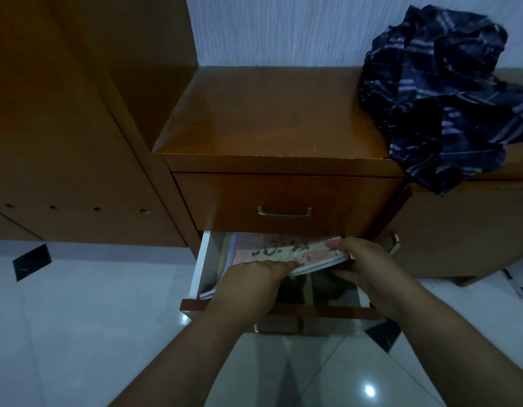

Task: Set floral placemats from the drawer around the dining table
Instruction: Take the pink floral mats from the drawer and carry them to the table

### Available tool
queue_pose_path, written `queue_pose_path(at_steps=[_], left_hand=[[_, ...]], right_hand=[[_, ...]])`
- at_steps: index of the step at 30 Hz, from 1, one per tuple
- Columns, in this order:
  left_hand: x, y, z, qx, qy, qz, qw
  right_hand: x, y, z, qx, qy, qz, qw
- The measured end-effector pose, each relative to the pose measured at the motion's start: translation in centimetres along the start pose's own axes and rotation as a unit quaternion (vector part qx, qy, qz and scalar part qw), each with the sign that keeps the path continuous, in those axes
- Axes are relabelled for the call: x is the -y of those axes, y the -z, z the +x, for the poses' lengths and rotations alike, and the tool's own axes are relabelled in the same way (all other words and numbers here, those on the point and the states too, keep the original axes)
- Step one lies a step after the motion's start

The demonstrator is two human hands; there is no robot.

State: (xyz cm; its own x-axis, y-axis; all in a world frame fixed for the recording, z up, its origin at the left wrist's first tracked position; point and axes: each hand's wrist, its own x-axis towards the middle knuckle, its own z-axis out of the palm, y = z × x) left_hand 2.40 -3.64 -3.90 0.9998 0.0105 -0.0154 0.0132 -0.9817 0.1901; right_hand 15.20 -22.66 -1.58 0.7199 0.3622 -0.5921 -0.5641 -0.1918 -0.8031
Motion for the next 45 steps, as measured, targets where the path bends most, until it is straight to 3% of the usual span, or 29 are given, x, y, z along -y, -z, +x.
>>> queue_pose_path(at_steps=[3,6,10,13,16,19,22,26,30,34,38,45], left_hand=[[0.0,0.9,-0.5,-0.052,-0.085,0.0,0.995],[0.2,1.3,-1.3,-0.069,-0.162,-0.035,0.984],[-0.2,2.3,-1.6,0.008,-0.178,-0.104,0.978],[-0.6,3.0,-1.4,0.141,-0.066,-0.195,0.968],[0.4,3.0,-1.2,0.156,0.091,-0.239,0.954],[2.9,1.7,-1.0,0.157,0.231,-0.145,0.949],[4.8,0.0,-1.4,0.2,0.33,-0.092,0.918],[4.7,0.0,-1.8,0.243,0.34,-0.11,0.902],[4.7,1.4,-2.3,0.22,0.342,-0.215,0.888],[4.8,2.3,-2.7,0.205,0.328,-0.24,0.89],[4.7,2.8,-2.5,0.163,0.351,-0.341,0.857],[4.7,3.0,-2.8,0.156,0.327,-0.401,0.841]], right_hand=[[0.3,1.3,0.0,0.045,-0.079,0.027,0.996],[0.0,2.0,-0.2,0.066,-0.132,-0.028,0.989],[-1.5,1.8,0.8,0.052,-0.137,-0.106,0.983],[-2.5,1.5,1.4,0.033,-0.108,-0.175,0.978],[-2.5,1.4,1.4,0.038,-0.083,-0.198,0.976],[-1.9,1.9,0.8,0.065,-0.08,-0.171,0.98],[-1.9,2.1,0.3,0.06,-0.061,-0.184,0.979],[-2.2,1.8,-0.2,0.032,-0.02,-0.222,0.974],[-2.0,2.0,-0.6,0.023,0.01,-0.253,0.967],[-2.1,2.8,-0.5,0.042,-0.01,-0.236,0.971],[-1.9,3.3,-0.6,0.065,-0.014,-0.227,0.972],[-2.2,3.4,-0.2,0.03,0.059,-0.339,0.939]])
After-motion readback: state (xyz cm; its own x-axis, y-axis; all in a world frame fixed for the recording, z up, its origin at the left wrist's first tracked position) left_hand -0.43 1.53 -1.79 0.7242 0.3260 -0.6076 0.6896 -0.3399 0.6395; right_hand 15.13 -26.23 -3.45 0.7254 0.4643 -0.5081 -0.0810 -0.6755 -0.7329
